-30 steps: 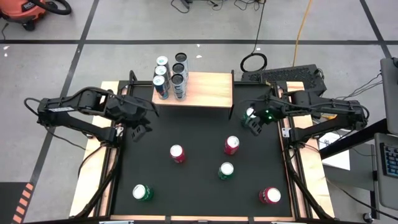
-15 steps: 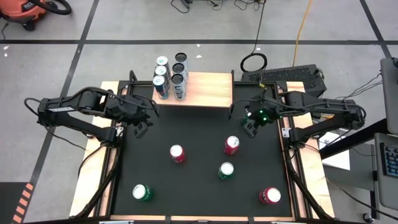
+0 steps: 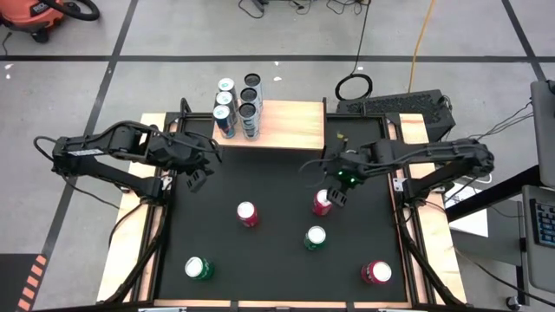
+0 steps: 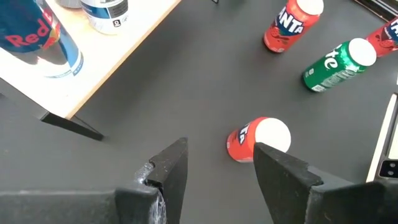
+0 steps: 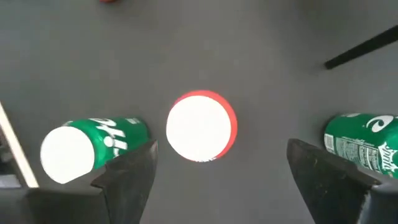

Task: Place canned beverage on shelf
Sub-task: Put the top green soda can on the shelf

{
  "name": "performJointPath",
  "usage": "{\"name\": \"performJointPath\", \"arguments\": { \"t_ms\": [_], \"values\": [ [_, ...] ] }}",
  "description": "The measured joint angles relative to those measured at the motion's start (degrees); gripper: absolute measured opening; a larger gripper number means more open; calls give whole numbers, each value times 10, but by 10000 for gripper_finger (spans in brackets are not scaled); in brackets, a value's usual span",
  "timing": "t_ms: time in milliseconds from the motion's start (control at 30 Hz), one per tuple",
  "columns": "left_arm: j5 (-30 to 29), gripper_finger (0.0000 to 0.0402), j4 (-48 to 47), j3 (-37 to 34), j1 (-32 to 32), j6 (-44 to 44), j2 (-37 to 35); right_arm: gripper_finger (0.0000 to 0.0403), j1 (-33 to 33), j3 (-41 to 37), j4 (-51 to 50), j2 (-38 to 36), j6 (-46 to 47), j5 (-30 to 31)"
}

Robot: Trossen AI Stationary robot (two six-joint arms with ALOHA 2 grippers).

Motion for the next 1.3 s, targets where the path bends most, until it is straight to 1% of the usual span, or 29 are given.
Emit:
{"name": "performJointPath", "arguments": {
  "t_ms": [133,233,367,500,567,667,967,1100,1233,1300],
  "values": [
    [0,184,0,0,0,0,0,334,2,0,6,21,3,-8],
    [-1,184,1,0,0,0,0,334,2,0,16,26,-6,-16],
    [-3,184,14,0,0,-1,0,334,2,0,21,27,4,-16],
    [-6,184,19,0,0,-1,0,334,11,0,74,27,16,-16],
    [-11,184,24,0,0,-1,0,334,20,0,105,27,4,-16],
    [-21,184,25,0,0,-1,0,334,27,1,120,34,-7,-16],
    [-29,184,24,0,0,11,0,334,47,0,104,70,-47,-15],
    [-28,184,24,0,0,10,0,335,47,0,103,71,-54,-16],
    [-28,184,24,0,0,10,0,353,47,0,67,71,-65,-13],
    [-28,184,24,0,0,10,0,369,47,0,42,71,-68,3]
  ]
}}
